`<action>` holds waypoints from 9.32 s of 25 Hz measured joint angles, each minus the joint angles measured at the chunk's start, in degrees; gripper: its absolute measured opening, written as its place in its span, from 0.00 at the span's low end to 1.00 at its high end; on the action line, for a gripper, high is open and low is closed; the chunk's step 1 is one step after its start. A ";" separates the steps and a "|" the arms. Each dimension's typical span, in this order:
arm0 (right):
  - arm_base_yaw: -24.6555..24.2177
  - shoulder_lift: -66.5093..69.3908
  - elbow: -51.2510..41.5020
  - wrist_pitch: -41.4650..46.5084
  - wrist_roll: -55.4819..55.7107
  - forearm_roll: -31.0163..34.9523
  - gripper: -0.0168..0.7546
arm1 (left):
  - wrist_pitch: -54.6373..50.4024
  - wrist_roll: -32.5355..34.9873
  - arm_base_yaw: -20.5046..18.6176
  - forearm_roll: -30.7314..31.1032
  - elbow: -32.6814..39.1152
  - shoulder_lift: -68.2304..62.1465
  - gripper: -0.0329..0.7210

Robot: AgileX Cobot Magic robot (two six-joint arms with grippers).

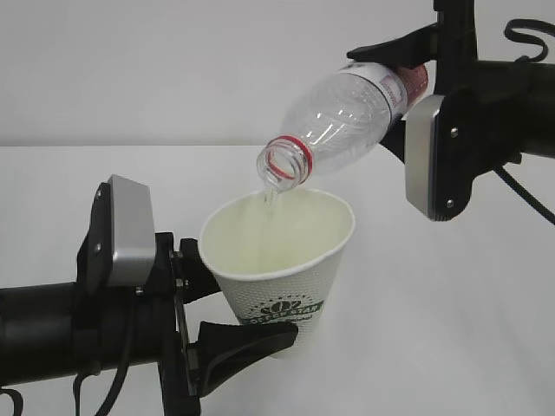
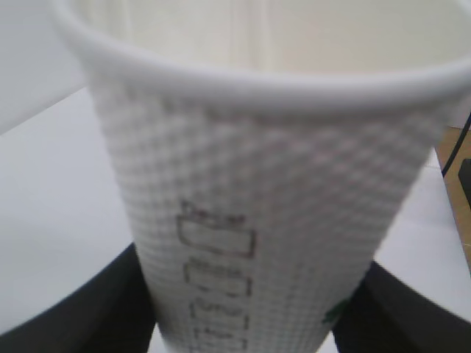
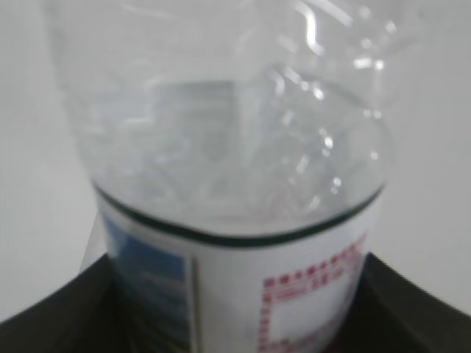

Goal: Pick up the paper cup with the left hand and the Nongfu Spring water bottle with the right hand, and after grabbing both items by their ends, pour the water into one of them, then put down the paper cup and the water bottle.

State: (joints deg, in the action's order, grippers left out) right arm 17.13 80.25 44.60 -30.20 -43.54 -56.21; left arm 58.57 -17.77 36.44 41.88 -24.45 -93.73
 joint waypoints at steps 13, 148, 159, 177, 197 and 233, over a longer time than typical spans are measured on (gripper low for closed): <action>0.00 0.00 0.00 0.00 0.00 0.00 0.68 | 0.00 0.10 0.00 0.00 0.00 0.00 0.68; 0.00 0.00 0.48 0.00 -2.23 0.00 0.68 | -0.98 1.06 0.00 -3.17 0.00 -0.09 0.67; 0.00 0.00 0.48 0.00 -2.59 0.00 0.68 | -0.98 1.19 0.00 -2.78 0.00 -0.09 0.67; 0.00 0.00 0.48 0.00 -2.59 0.00 0.68 | -1.08 1.19 0.00 -2.56 0.00 -0.09 0.67; 0.00 0.00 0.48 0.00 -2.72 0.00 0.68 | -1.08 1.19 0.00 -2.15 0.00 -0.09 0.67; 0.00 0.00 0.48 0.00 -3.56 0.00 0.68 | -1.08 1.19 0.00 -2.15 0.00 -0.09 0.67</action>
State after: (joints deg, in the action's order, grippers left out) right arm 17.13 80.25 45.08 -30.20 -47.10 -56.21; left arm 57.49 -16.58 36.44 39.73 -24.45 -93.83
